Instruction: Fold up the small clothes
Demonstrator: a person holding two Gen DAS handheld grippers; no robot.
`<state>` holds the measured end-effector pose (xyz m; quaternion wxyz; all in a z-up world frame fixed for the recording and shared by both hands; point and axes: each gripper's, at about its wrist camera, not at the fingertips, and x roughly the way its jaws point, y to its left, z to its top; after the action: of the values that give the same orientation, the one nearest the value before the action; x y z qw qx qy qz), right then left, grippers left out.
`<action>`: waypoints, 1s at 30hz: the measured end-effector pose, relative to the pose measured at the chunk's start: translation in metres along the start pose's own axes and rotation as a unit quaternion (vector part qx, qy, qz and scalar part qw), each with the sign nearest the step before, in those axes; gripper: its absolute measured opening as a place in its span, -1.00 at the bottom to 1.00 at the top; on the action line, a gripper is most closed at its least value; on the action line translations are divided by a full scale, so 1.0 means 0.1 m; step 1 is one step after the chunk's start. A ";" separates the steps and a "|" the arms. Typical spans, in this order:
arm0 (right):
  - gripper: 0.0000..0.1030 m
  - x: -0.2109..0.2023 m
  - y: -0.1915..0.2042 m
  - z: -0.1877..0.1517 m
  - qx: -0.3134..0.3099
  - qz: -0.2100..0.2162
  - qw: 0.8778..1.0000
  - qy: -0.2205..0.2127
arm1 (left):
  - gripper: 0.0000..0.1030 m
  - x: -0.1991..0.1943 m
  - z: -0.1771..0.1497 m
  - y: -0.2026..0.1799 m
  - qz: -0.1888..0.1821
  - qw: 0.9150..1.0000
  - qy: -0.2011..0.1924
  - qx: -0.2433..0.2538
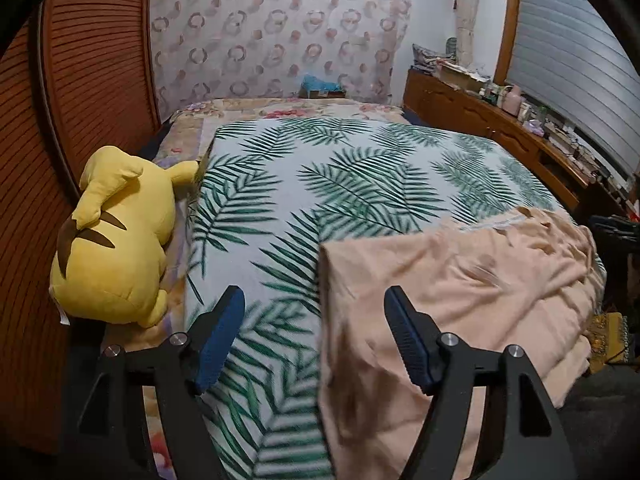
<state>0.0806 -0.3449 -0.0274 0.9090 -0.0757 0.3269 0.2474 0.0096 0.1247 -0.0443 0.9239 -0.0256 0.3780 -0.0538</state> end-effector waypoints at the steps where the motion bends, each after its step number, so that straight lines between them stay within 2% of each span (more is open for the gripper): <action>1: -0.02 0.00 -0.02 0.03 0.000 -0.003 1.000 -0.005 | 0.42 0.03 0.02 0.01 0.000 1.000 -0.001 -0.002; 7: 0.00 0.29 -0.13 0.09 0.000 -0.027 1.000 0.004 | 0.42 0.27 0.22 0.04 0.001 1.000 0.012 0.010; 13: 0.00 0.62 -0.21 0.13 0.015 -0.024 0.999 0.025 | 0.42 0.52 0.30 -0.01 -0.006 0.999 0.036 0.024; 20: 0.00 0.81 -0.28 0.13 0.026 -0.013 0.998 0.046 | 0.41 0.64 0.27 -0.02 -0.019 0.998 0.051 0.025; 26: 0.00 0.82 -0.32 0.11 0.033 0.000 0.998 0.046 | 0.18 0.66 0.27 -0.05 -0.037 0.998 0.054 0.024; 30: 0.00 0.84 -0.32 0.10 0.027 -0.002 0.999 0.045 | 0.10 0.69 0.24 -0.08 -0.036 0.997 0.058 0.031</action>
<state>0.1581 -0.3355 -0.0737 0.8954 -0.0624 0.3743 0.2329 0.0746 0.1087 -0.0740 0.8983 -0.0073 0.4277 -0.1006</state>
